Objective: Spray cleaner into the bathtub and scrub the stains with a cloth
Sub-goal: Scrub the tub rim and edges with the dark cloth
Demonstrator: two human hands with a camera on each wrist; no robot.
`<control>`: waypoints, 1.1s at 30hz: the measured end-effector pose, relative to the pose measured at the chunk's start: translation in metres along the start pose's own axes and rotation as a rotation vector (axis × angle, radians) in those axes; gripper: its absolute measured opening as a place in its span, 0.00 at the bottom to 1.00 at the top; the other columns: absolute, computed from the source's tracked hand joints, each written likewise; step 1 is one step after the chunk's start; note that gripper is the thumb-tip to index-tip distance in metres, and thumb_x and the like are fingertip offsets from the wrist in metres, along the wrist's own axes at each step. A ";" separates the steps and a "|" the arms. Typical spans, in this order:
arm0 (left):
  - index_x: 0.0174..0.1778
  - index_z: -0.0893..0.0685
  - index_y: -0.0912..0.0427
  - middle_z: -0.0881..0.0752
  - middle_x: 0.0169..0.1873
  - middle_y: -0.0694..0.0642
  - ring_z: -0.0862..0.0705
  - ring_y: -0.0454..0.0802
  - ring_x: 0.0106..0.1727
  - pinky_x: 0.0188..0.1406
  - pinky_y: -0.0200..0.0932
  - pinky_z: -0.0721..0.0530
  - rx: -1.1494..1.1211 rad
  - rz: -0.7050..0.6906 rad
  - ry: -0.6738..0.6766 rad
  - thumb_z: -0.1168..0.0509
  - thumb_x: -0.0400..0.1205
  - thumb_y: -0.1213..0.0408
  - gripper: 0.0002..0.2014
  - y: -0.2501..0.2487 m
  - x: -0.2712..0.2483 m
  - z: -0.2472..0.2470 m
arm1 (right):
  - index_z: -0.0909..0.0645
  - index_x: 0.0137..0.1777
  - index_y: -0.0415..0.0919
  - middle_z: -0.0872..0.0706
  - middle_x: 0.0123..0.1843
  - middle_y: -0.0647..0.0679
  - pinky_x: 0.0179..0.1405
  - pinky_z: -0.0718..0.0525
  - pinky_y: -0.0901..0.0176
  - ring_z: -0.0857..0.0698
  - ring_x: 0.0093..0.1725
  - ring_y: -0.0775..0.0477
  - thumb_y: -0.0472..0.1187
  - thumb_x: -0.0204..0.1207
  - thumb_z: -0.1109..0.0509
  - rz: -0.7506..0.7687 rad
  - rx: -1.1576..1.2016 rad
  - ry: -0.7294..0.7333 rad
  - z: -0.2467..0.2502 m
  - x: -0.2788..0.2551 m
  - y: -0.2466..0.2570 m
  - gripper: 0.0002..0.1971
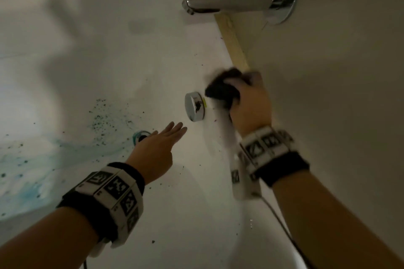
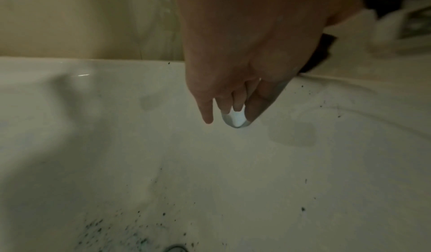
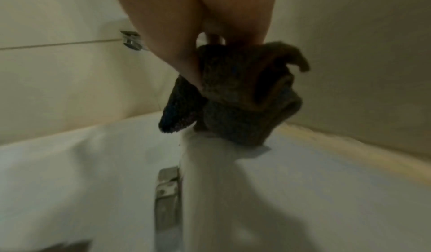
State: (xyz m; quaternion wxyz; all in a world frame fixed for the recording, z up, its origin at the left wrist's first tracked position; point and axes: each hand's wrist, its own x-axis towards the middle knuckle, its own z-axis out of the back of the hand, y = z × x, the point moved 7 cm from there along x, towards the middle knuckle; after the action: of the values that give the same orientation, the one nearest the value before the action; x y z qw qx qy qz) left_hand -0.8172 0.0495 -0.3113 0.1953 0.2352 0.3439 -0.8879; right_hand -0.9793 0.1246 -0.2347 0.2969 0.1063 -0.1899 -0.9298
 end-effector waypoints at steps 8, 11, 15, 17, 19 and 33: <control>0.82 0.50 0.49 0.51 0.81 0.42 0.55 0.37 0.81 0.78 0.36 0.54 -0.065 0.066 -0.036 0.49 0.80 0.80 0.36 0.026 -0.003 0.000 | 0.24 0.69 0.45 0.32 0.74 0.43 0.65 0.29 0.60 0.29 0.67 0.41 0.35 0.80 0.38 0.363 -0.315 0.298 -0.036 0.044 0.042 0.18; 0.82 0.50 0.48 0.51 0.82 0.42 0.54 0.38 0.82 0.78 0.36 0.51 -0.079 0.102 -0.037 0.50 0.80 0.80 0.37 0.037 -0.003 0.007 | 0.24 0.67 0.40 0.33 0.74 0.43 0.60 0.29 0.68 0.29 0.66 0.42 0.37 0.77 0.35 0.395 -0.347 0.476 -0.049 0.002 0.034 0.19; 0.82 0.50 0.48 0.51 0.82 0.43 0.51 0.38 0.82 0.78 0.37 0.47 -0.054 0.103 -0.060 0.50 0.80 0.80 0.36 0.050 -0.009 0.019 | 0.19 0.60 0.33 0.26 0.69 0.37 0.55 0.19 0.40 0.23 0.62 0.31 0.29 0.64 0.29 0.446 -0.615 0.534 -0.067 -0.063 0.024 0.21; 0.82 0.51 0.48 0.53 0.82 0.43 0.48 0.40 0.82 0.76 0.37 0.41 -0.040 0.111 -0.066 0.49 0.81 0.78 0.36 0.057 -0.015 0.024 | 0.16 0.56 0.34 0.24 0.65 0.39 0.53 0.18 0.43 0.22 0.60 0.33 0.31 0.66 0.34 0.398 -0.727 0.618 -0.078 -0.093 0.019 0.18; 0.82 0.52 0.46 0.54 0.81 0.43 0.43 0.42 0.81 0.74 0.37 0.38 -0.051 0.138 -0.058 0.49 0.82 0.77 0.35 0.067 -0.023 0.026 | 0.19 0.49 0.34 0.24 0.64 0.41 0.56 0.19 0.44 0.23 0.61 0.35 0.31 0.70 0.34 0.255 -0.606 0.862 -0.098 -0.124 0.006 0.09; 0.57 0.17 0.52 0.10 0.50 0.53 0.12 0.51 0.53 0.58 0.52 0.17 -1.430 0.240 -0.303 0.41 0.79 0.49 0.16 0.077 0.007 0.091 | 0.17 0.60 0.40 0.17 0.58 0.41 0.64 0.23 0.56 0.20 0.60 0.44 0.32 0.69 0.29 0.340 0.469 0.327 -0.088 0.036 0.143 0.18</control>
State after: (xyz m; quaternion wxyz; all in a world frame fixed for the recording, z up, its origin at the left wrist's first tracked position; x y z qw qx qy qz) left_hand -0.8095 -0.0690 -0.2962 0.4417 -0.0385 0.7796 -0.4424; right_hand -0.9079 -0.0295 -0.2577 0.4418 0.2861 -0.3635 -0.7686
